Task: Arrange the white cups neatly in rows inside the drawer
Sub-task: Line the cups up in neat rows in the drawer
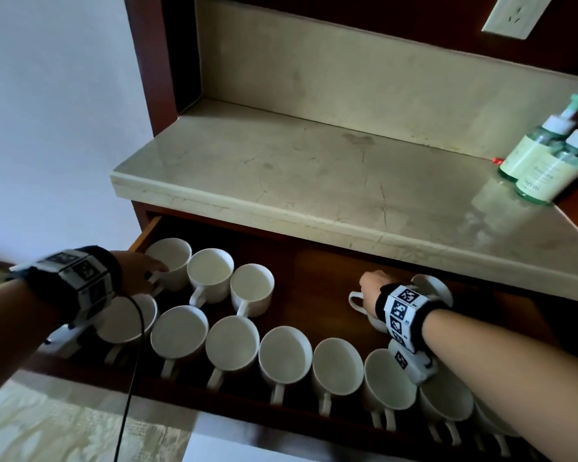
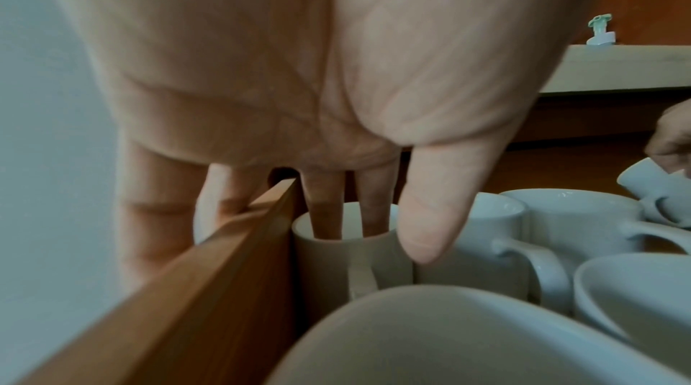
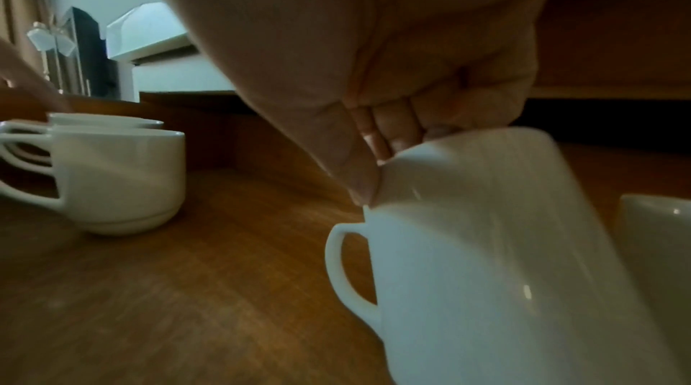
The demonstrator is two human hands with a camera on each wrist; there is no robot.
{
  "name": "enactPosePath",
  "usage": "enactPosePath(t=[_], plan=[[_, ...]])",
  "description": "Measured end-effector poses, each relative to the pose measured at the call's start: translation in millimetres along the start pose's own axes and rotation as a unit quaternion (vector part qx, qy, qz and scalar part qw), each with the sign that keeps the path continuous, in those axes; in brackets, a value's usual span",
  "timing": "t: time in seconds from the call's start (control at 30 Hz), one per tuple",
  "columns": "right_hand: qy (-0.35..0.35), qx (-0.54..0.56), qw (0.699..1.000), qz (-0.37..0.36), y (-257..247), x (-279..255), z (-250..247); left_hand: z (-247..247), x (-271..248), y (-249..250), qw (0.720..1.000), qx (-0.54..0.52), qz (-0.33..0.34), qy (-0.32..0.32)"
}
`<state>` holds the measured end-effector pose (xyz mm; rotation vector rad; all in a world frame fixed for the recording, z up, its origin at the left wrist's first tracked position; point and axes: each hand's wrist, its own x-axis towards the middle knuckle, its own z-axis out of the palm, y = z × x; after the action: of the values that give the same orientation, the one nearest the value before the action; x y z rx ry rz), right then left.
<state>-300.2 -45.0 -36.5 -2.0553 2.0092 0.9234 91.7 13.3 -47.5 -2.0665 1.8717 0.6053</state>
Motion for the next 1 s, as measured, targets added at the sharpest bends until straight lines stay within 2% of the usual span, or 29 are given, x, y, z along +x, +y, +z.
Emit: enactPosePath(t=[0.17,0.33,0.5,0.63,0.7,0.83,1.0], plan=[[-0.009,-0.029,0.999,0.016,2.2,4.9,-3.8,0.8,4.1,-1.0,1.0,-0.013,0.007,-0.007],[0.059,0.053,0.997,0.018,13.7,4.8,-4.3,6.0,7.5,-8.9,1.0,0.006,0.018,0.014],[0.101,0.12,0.988,-0.012,7.4,2.6,-1.6,3.2,6.6,-8.1,0.999,0.025,0.025,0.002],[0.135,0.16,0.975,-0.081,-1.0,-2.3,3.3,3.8,8.2,-10.0,0.999,0.031,0.026,0.001],[0.127,0.16,0.972,-0.117,-6.6,-3.8,5.4,3.3,7.2,-8.6,0.999,0.036,0.025,-0.001],[0.099,0.109,0.972,-0.185,-21.9,-5.6,5.3,2.6,5.7,-5.3,0.999,0.042,0.024,0.002],[0.078,0.038,0.974,-0.21,-35.0,-1.5,2.1,2.5,3.5,-4.9,0.999,0.043,0.026,0.005]])
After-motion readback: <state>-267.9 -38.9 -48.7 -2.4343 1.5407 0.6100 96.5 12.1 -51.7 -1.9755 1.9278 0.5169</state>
